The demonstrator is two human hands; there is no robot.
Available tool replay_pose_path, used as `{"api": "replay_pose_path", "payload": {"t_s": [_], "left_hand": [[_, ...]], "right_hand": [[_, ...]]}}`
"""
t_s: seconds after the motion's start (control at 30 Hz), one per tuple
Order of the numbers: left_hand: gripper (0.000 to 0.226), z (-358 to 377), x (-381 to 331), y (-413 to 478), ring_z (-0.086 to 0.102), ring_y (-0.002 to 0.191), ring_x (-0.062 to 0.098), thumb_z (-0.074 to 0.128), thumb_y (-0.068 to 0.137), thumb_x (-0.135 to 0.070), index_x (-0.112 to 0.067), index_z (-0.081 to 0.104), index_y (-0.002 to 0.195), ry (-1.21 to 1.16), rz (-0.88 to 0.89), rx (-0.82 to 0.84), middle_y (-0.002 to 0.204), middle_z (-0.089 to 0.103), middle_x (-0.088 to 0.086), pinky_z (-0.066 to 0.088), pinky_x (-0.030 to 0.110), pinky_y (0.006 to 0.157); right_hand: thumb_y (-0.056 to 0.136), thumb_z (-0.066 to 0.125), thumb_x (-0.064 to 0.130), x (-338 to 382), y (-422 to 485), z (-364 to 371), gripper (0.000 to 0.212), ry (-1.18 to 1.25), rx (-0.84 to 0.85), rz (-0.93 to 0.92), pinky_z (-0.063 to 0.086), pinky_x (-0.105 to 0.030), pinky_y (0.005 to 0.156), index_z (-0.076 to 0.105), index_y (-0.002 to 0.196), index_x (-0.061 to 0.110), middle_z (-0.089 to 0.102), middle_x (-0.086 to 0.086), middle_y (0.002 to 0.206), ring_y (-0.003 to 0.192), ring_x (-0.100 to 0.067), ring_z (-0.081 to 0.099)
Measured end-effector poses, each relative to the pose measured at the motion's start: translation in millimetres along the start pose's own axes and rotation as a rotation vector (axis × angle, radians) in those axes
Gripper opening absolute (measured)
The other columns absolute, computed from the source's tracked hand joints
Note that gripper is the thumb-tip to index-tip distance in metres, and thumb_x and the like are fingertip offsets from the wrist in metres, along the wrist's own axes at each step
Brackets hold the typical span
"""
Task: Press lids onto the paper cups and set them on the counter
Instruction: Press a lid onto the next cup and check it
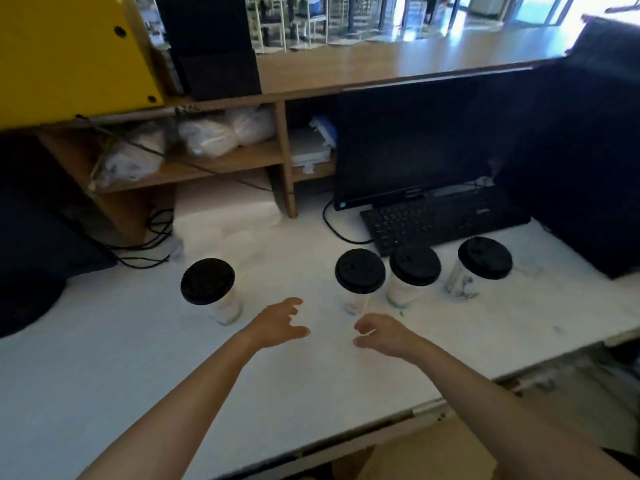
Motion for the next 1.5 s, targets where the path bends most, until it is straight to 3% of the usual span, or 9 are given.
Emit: {"api": "replay_pose_path", "payload": {"t_s": [0.17,0.3,0.47,0.57,0.67,0.8,1.03,1.37,1.5], "left_hand": [[0.096,19,-59,36,0.039,0.131,0.016,0.079,0.072,-0.026,-0.023,0.019,0.146,-0.234,0.216,-0.044,0.145,0.037,-0.001,0.039,0.030,0.098],[0.087,26,-72,53,0.041,0.124,0.010,0.081,0.071,-0.014,-0.022,0.029,0.140,-0.477,0.268,-0.121,0.131,0.043,-0.010,0.041,0.028,0.093],[0.072,26,-66,58,0.050,0.115,0.008,0.081,0.069,-0.010,-0.021,0.041,0.128,-0.589,0.294,-0.200,0.123,0.052,-0.009,0.049,0.011,0.081],[0.069,22,-63,53,0.052,0.113,0.008,0.083,0.068,-0.013,-0.024,0.042,0.123,-0.594,0.303,-0.243,0.120,0.054,-0.009,0.048,0.008,0.078],[0.072,15,-57,43,0.051,0.116,0.008,0.082,0.069,-0.015,-0.022,0.041,0.128,-0.585,0.298,-0.276,0.124,0.053,-0.007,0.048,0.015,0.085],[0.071,2,-40,18,0.053,0.112,0.000,0.083,0.068,-0.019,-0.026,0.043,0.127,-0.614,0.290,-0.341,0.121,0.055,-0.014,0.049,0.009,0.078],[0.067,-6,8,-34,0.054,0.113,-0.004,0.083,0.067,-0.025,-0.037,0.045,0.120,-0.616,0.244,-0.451,0.121,0.056,-0.021,0.051,0.019,0.088],[0.066,18,46,-75,0.049,0.112,-0.015,0.076,0.067,-0.043,-0.052,0.036,0.119,-0.601,0.182,-0.541,0.120,0.050,-0.031,0.046,0.007,0.084],[0.066,21,51,-76,0.044,0.120,-0.010,0.064,0.086,-0.018,-0.052,0.025,0.127,-0.524,0.208,-0.484,0.130,0.040,-0.032,0.040,0.001,0.087]], "right_hand": [[0.087,0.064,0.026,-22,3,-22,0.058,0.045,-0.186,0.066,0.039,-0.031,0.096,0.039,0.136,0.005,0.047,-0.014,0.137,0.122,-0.027,0.050],[0.084,0.068,0.020,-12,14,-28,0.072,0.161,-0.335,-0.026,0.039,-0.032,0.099,0.029,0.142,0.005,0.043,-0.011,0.142,0.126,-0.027,0.047],[0.079,0.073,0.012,2,23,-28,0.059,0.343,-0.447,-0.173,0.037,-0.001,0.072,0.044,0.130,0.006,0.052,0.003,0.111,0.099,-0.010,0.050],[0.079,0.073,0.013,7,27,-28,0.053,0.384,-0.471,-0.198,0.042,-0.018,0.085,0.049,0.126,0.007,0.060,-0.003,0.112,0.100,-0.014,0.055],[0.078,0.074,0.012,16,26,-24,0.054,0.409,-0.467,-0.238,0.045,-0.025,0.088,0.051,0.126,0.007,0.063,-0.005,0.111,0.101,-0.016,0.058],[0.077,0.076,0.016,37,21,-12,0.057,0.420,-0.434,-0.301,0.047,-0.026,0.091,0.052,0.127,0.013,0.061,0.006,0.106,0.099,-0.013,0.058],[0.077,0.076,0.017,71,9,34,0.057,0.432,-0.317,-0.370,0.048,-0.026,0.092,0.052,0.129,0.014,0.065,-0.003,0.116,0.104,-0.016,0.060],[0.081,0.072,0.022,75,2,82,0.061,0.427,-0.156,-0.379,0.045,-0.028,0.098,0.045,0.135,0.019,0.058,0.006,0.124,0.112,-0.012,0.055],[0.082,0.070,0.015,68,8,81,0.064,0.321,-0.084,-0.359,0.041,-0.025,0.096,0.039,0.138,0.019,0.052,0.008,0.125,0.112,-0.009,0.050]]}}
Point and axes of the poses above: each hand's wrist, its own y-axis towards the middle knuckle, its own z-axis out of the palm, x = y × z, the point moved 4 cm from there along y, towards the middle knuckle
